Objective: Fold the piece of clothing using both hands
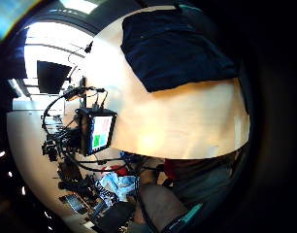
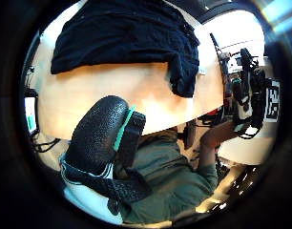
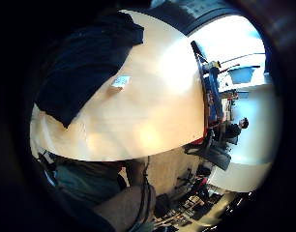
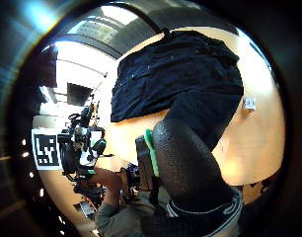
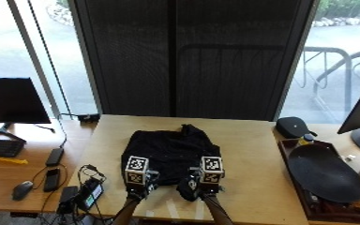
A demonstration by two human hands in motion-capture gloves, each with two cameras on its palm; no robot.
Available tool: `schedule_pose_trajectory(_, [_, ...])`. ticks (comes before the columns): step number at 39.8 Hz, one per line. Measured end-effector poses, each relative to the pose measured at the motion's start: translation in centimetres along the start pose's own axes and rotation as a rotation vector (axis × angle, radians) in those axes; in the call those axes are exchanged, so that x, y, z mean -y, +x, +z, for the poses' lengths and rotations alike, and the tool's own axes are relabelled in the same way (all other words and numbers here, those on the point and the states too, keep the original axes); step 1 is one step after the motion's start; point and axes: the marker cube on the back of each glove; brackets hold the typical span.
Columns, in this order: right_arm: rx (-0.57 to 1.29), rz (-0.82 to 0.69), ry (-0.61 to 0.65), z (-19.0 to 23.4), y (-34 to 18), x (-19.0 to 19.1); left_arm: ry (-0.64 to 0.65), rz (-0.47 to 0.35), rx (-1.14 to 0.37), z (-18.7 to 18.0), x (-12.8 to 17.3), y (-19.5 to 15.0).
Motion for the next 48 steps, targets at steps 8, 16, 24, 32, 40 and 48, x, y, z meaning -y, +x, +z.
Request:
schedule_pose_trajectory(8, [0.004,-0.009,0.005,0.4,-0.1,0.3,0.001,0.008,-0.002,0.0,0.0,0.0])
schedule_pose_trajectory(16, [-0.002,-0.006,0.008,0.2,-0.1,0.0,0.008,0.001,-0.006,0.1,0.1,-0.2])
schedule_pose_trajectory(24, [0.003,-0.009,0.022,0.0,-0.3,0.0,-0.010,-0.014,0.010,-1.1,-1.1,-0.2])
schedule_pose_trajectory(32, [-0.017,0.004,0.028,-0.3,0.1,0.1,0.022,-0.007,0.010,-0.1,0.2,-0.5])
schedule_pose_trajectory(40, [-0.032,0.025,-0.055,3.2,0.7,2.1,-0.014,-0.044,0.011,1.6,2.2,-1.0])
schedule_pose_trajectory(48, [-0.029,0.020,-0.137,6.5,0.4,4.0,-0.113,-0.014,-0.044,5.1,4.9,-1.1])
